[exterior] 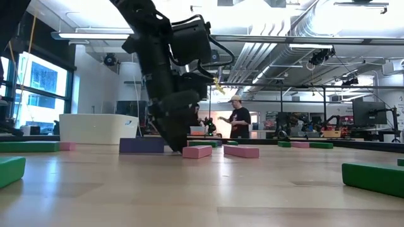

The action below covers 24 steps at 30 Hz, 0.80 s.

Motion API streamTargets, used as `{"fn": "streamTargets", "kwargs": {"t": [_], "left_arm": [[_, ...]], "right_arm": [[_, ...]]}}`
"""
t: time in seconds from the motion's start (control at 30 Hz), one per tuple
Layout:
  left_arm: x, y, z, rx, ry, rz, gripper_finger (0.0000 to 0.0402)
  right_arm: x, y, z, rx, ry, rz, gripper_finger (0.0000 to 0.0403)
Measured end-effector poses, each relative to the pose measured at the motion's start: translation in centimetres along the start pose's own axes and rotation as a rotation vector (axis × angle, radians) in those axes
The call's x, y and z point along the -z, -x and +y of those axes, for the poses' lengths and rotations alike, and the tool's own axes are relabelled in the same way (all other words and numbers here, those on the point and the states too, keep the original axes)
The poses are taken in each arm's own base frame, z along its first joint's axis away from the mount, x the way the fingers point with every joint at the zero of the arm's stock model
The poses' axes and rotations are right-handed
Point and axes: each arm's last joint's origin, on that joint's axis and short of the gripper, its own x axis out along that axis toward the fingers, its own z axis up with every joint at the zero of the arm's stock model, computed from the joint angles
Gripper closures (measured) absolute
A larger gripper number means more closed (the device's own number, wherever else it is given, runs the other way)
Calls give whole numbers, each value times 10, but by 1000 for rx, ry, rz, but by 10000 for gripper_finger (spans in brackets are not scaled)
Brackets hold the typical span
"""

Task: Sort blocks
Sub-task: Put the violet block into the yellow bin

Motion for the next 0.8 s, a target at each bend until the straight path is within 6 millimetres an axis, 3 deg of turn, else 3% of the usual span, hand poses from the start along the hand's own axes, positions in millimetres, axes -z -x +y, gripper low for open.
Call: {"fn": "streamTargets", "kwargs": {"t": [0.4,0.57,0.67,0.77,0.8], "left_arm": [[25,15,-3,-72,-72,174,177],[38,10,-1,-76,-120,198,189],[38,8,-1,-21,-126,201,244],[38,11,-2,12,-156,195,354],[38,15,-2,16,-163,183,372]], "right_arm": [[2,0,-3,21,32,16,124],[2,0,-3,22,33,16,124],[2,0,-3,22,33,16,124],[2,0,-3,22,33,16,124],[2,0,-3,22,33,16,124]]}}
